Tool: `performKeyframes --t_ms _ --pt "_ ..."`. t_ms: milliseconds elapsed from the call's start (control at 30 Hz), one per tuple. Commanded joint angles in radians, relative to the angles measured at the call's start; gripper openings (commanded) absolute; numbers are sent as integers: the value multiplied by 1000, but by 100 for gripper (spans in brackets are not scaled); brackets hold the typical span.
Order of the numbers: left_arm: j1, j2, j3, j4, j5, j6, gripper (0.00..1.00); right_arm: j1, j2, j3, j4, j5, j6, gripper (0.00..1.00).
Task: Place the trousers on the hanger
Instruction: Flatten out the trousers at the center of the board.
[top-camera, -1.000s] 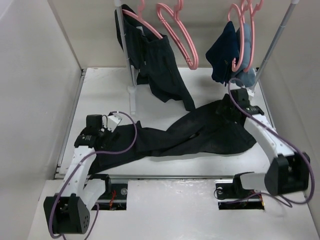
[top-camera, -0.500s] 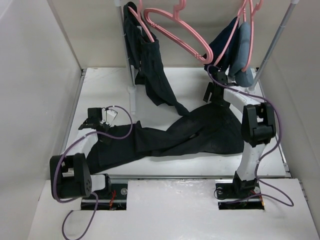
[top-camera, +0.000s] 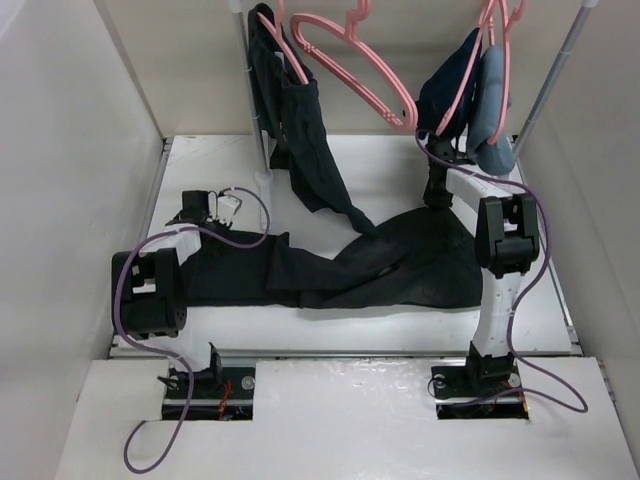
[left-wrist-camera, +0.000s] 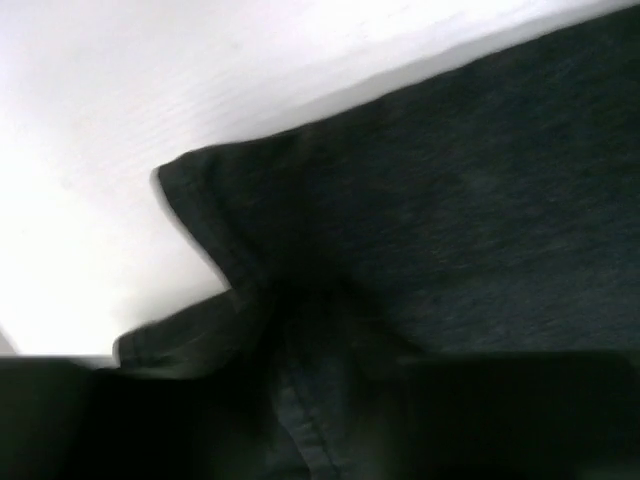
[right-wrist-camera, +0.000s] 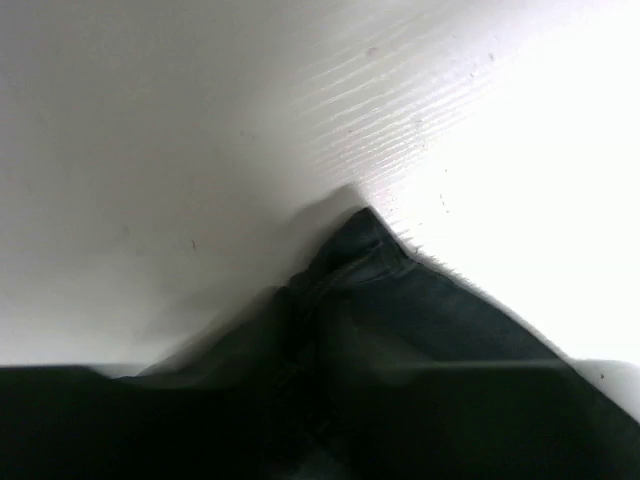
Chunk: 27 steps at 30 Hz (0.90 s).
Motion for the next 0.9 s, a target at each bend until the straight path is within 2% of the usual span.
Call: performKeyframes --t_ms 0,33,200,300,500,600,700,733,767,800,867 --pt "12 34 5 -15 60 3 18 -19 -20 3 -5 -24 -27 8" --pt "12 18 14 -15 69 3 0 -19 -32 -6 -5 -46 -27 0" --pt "34 -89 66 -15 82 -6 0 -28 -146 -145 92 -121 -59 0" --pt "80 -161 160 -47 111 -26 0 -8 -291 -252 169 -130 -68 0" --pt "215 -272 358 -173 227 -16 0 -34 -694 -500 328 -192 -19 0" --pt "235 -324 367 -249 247 23 0 -91 -908 -641 385 -215 2 0" --pt "226 -348 294 -308 284 90 0 -100 -1074 -724 413 -215 -36 0" --pt "212 -348 242 -308 296 78 30 -100 -1104 -738 413 -225 -47 0" --pt "194 -348 222 -282 297 61 45 -100 -1132 -761 413 -238 -56 0" --pt "154 -316 209 -273 297 23 57 -100 -1176 -773 413 -238 -56 0" --pt "118 -273 200 -213 286 -37 73 -100 -1216 -793 413 -274 -79 0"
